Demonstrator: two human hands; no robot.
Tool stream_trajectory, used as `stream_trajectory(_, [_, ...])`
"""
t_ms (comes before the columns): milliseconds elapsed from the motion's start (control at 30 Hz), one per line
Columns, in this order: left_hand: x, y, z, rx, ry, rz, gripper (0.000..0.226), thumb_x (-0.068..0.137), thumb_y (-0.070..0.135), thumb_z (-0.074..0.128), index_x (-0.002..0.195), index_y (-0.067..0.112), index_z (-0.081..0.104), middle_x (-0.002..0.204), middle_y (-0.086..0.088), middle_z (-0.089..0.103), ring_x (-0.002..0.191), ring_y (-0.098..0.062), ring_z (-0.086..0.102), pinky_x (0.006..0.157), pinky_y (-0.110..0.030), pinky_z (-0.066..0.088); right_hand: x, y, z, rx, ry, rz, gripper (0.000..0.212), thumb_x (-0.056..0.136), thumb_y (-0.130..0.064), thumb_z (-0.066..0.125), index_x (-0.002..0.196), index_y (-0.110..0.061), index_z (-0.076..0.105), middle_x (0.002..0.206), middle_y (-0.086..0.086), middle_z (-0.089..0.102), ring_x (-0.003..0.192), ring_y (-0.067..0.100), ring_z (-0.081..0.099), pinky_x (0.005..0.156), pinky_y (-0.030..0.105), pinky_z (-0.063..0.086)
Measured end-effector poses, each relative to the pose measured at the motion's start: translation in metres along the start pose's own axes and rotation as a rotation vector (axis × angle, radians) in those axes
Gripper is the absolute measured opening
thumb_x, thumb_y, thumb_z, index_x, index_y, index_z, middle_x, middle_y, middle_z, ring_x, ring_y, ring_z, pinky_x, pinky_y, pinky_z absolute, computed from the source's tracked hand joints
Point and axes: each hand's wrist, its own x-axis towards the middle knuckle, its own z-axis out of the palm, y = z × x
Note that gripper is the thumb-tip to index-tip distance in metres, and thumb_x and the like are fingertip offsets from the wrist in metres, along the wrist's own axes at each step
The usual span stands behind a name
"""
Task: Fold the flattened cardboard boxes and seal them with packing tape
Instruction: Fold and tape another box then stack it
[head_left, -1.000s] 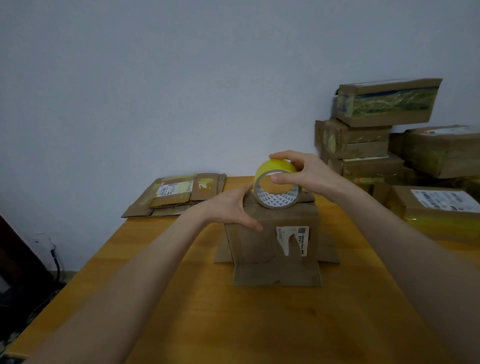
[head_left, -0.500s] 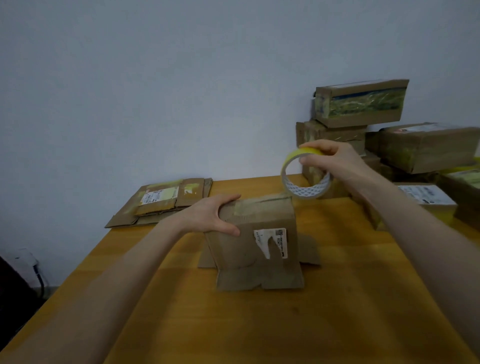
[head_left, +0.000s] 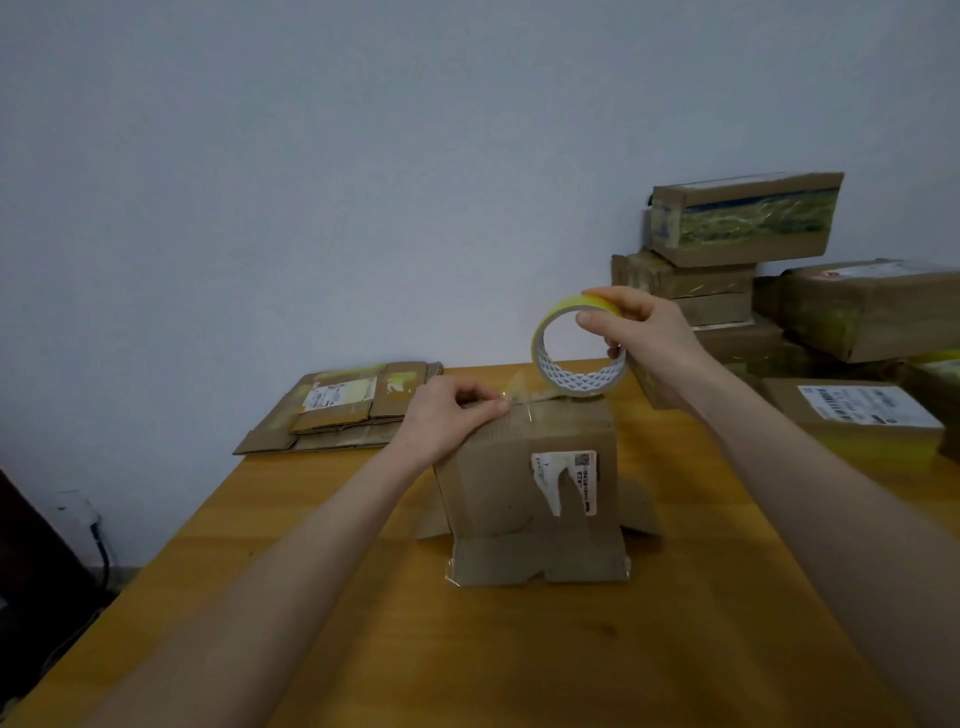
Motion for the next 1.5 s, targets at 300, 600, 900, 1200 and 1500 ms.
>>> stream_trajectory(300, [-0.001,0.008,-0.003,-0.319,0.196,-0.170,0.022,0.088,0.027,0.060,0.074,0.016,0.072,0.084,0.002,0.073,0.089,-0.014,0.064,0.077,-0.030,0.048,0.005,0.008,0.021,0.101,-0.009,0.004,0.036,0.078,-0.027,0.076,0.112,-0.023,0.065,0.097,0.000,0.058,0.075,0.011,0.053,0.067,0.025,0.051])
stream_trajectory(600, [0.000,0.014,-0.002,-0.174,0.054,-0.179,0.021,0.077,0.033,0.077,0.090,0.017,0.073,0.082,0.007,0.066,0.082,-0.007,0.061,0.079,-0.027,0.051,0.004,0.005,0.028,0.149,0.013,-0.003,0.033,0.079,-0.024,0.075,0.110,-0.023,0.065,0.094,-0.004,0.057,0.076,0.009,0.054,0.069,0.024,0.052])
stream_trajectory(900, [0.000,0.017,-0.001,-0.244,0.092,-0.194,0.009,0.082,0.026,0.073,0.082,0.016,0.072,0.084,0.002,0.068,0.084,-0.013,0.061,0.074,-0.027,0.050,0.006,0.000,0.031,0.400,0.018,0.009,0.030,0.082,-0.018,0.073,0.111,-0.018,0.066,0.086,-0.001,0.059,0.070,0.010,0.056,0.076,0.030,0.054])
stream_trajectory(1200, [0.005,0.019,-0.023,-0.258,0.353,-0.138,0.016,0.095,0.018,0.055,0.080,0.018,0.061,0.077,0.009,0.066,0.078,-0.006,0.060,0.071,-0.023,0.046,0.007,-0.008,0.041,0.324,0.020,-0.045,0.028,0.084,-0.020,0.071,0.111,-0.020,0.062,0.079,-0.003,0.063,0.064,0.010,0.057,0.071,0.029,0.051])
stream_trajectory(1500, [0.001,-0.005,-0.030,-0.316,0.302,-0.246,0.018,0.096,0.006,0.053,0.078,0.009,0.055,0.065,-0.007,0.058,0.050,-0.014,0.053,0.042,-0.021,0.048,0.013,0.005,0.058,-0.110,-0.164,-0.189,0.038,0.078,-0.022,0.077,0.113,-0.024,0.062,0.076,-0.008,0.057,0.068,0.006,0.051,0.063,0.011,0.042])
